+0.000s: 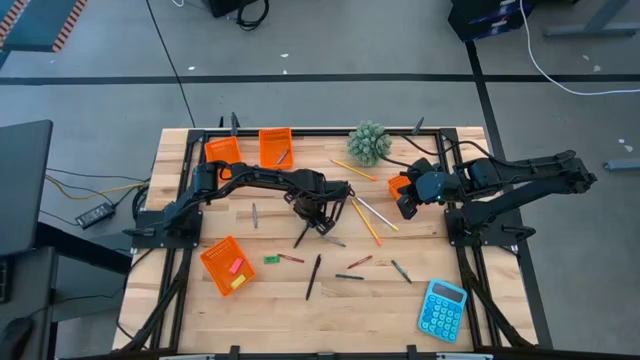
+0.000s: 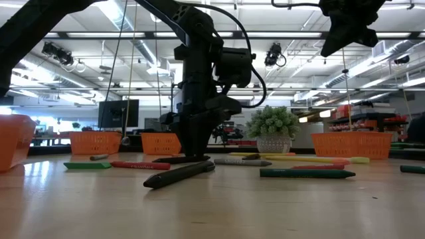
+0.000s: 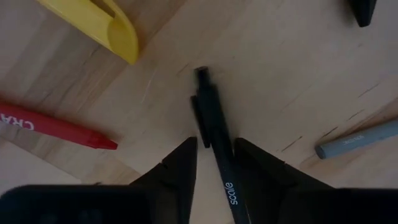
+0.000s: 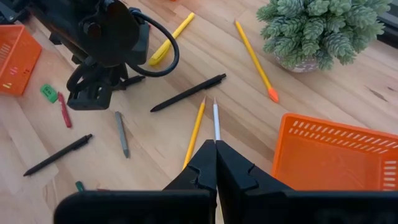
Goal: Sort crayons/erasers/pens/pencils in bins
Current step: Put the middle black pen into the right orange bin
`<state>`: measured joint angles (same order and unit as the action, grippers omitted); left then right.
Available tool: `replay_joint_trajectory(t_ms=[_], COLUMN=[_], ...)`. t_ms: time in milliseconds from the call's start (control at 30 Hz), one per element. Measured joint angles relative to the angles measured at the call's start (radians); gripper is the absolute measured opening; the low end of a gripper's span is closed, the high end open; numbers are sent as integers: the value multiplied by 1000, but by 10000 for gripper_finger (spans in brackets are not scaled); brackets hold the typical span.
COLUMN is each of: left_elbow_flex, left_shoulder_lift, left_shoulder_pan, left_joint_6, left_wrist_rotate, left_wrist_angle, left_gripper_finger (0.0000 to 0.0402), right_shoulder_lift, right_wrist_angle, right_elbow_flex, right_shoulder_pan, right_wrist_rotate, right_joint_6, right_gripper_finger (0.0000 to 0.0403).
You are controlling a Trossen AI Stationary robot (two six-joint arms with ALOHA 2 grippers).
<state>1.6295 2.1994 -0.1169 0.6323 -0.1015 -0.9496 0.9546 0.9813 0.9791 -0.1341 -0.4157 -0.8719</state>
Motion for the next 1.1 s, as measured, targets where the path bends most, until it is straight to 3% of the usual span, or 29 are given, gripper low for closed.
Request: replay_joint_trajectory(t_ms=[300,567,733,1100], left_elbow_flex=[0,14,100,429], left_shoulder_lift=[0,-31,-53,-53], left_shoulder_pan=[3,-3,-16,-28], left_joint_6=[-43,-82,-119,-175], left_wrist_rotate=[10,8,3,-3], left_wrist_angle=[6,-10,-20,-80], left_gripper_finger=[48,54,45,45], right_shoulder_lift=[0,-5,-46,-73], right_wrist_angle=[0,0,-23,-11], right_elbow_flex=[0,11,64,269], right_shoulder_pan=[0,1,1,0], right_wrist_rotate=[2,40,101,111], right_joint_6=[0,-71,-121,-117], right_gripper_finger=[8,8,8,8])
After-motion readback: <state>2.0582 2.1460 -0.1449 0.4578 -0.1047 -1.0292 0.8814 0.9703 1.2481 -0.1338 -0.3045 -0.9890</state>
